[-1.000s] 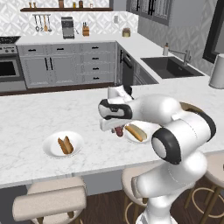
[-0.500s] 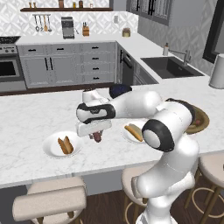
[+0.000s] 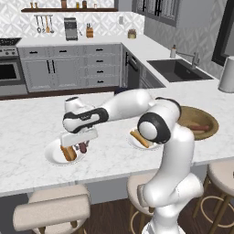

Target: Place one bun and one sausage from the bowl on each plate.

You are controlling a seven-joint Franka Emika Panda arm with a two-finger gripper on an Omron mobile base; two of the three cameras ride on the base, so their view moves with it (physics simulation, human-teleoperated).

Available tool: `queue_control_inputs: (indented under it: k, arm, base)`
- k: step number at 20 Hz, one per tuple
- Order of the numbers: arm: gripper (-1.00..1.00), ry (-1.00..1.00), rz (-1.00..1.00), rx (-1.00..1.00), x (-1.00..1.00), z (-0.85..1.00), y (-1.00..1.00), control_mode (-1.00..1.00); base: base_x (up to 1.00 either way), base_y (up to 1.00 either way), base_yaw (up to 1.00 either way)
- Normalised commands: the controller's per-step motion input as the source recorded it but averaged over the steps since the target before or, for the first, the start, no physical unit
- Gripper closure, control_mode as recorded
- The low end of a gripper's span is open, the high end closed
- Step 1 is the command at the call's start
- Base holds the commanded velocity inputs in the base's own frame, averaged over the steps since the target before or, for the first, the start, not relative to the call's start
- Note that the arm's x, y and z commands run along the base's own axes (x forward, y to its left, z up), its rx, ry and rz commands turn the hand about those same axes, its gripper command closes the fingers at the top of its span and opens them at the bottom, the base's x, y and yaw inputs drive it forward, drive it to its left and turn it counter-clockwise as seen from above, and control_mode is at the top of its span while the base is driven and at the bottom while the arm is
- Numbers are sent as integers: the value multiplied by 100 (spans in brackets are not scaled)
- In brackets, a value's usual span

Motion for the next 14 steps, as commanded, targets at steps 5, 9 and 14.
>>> queue_control_inputs:
  k: [5, 9, 14]
  arm:
    - [100, 1, -3, 0, 36, -23, 5, -100]
    - [100, 2, 0, -1, 14, -42, 10, -100]
    - [100, 0, 0, 0, 0, -27, 13, -100]
  base:
    - [0, 0, 0]
    - [0, 0, 0]
    - [0, 0, 0]
